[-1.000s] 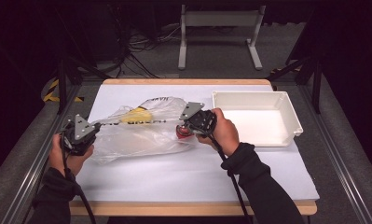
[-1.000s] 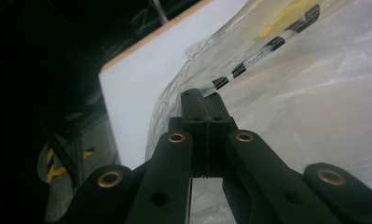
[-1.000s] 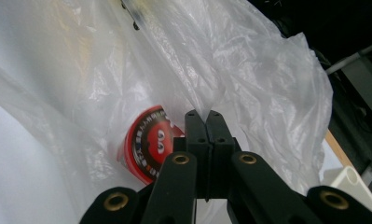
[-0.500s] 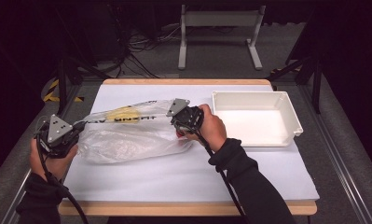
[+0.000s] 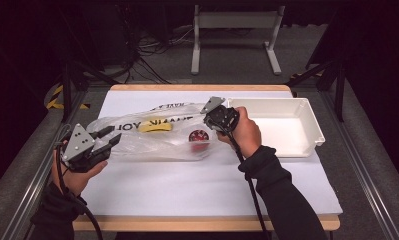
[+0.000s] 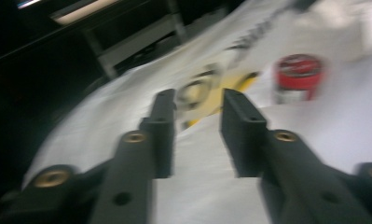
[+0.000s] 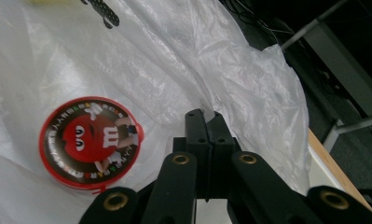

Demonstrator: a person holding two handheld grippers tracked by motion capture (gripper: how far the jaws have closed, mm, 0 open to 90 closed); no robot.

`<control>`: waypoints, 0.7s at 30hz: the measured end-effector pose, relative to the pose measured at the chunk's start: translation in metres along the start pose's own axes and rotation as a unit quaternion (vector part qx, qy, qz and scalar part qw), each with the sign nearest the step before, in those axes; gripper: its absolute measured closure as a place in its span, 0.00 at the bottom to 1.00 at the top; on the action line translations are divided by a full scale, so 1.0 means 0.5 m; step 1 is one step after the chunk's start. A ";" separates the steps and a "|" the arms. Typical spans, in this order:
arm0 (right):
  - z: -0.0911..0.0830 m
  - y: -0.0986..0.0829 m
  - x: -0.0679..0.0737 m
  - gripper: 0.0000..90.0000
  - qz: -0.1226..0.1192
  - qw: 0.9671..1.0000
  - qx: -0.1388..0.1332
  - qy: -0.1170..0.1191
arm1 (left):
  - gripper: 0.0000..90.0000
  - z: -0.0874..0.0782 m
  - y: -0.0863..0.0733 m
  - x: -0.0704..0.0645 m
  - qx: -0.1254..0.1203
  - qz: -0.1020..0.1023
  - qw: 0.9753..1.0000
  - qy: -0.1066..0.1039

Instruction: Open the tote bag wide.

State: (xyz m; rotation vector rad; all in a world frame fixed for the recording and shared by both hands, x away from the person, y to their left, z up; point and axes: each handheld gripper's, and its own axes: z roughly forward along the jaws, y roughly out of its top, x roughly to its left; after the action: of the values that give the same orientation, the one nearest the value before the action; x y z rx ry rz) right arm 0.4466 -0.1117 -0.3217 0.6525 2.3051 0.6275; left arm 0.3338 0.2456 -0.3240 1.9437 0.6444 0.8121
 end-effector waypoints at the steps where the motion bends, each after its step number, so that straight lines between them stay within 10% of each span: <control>1: 0.001 -0.002 -0.001 1.00 0.002 1.000 0.001 0.000 | 0.79 0.002 0.004 -0.012 0.000 0.006 1.000 -0.012; 4: 0.004 -0.004 0.000 0.94 0.004 1.000 0.003 0.000 | 0.79 0.028 0.016 -0.044 0.017 0.032 0.998 -0.044; 11: -0.012 0.002 0.014 0.66 -0.007 1.000 -0.015 0.005 | 0.69 0.085 0.009 -0.049 0.048 0.033 0.998 -0.032; 16: -0.051 0.004 0.022 0.95 -0.037 0.997 -0.046 0.039 | 0.76 0.084 0.008 -0.039 0.044 0.023 0.998 -0.049; 21: -0.063 0.013 0.036 1.00 -0.072 0.994 -0.050 0.060 | 0.89 0.080 0.012 -0.033 0.055 0.030 0.997 -0.049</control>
State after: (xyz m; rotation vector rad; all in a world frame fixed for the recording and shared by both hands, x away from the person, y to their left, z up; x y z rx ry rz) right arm 0.4149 -0.1041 -0.3049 0.4082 2.3891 0.7255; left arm 0.3539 0.2097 -0.3382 2.0966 0.5849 0.7250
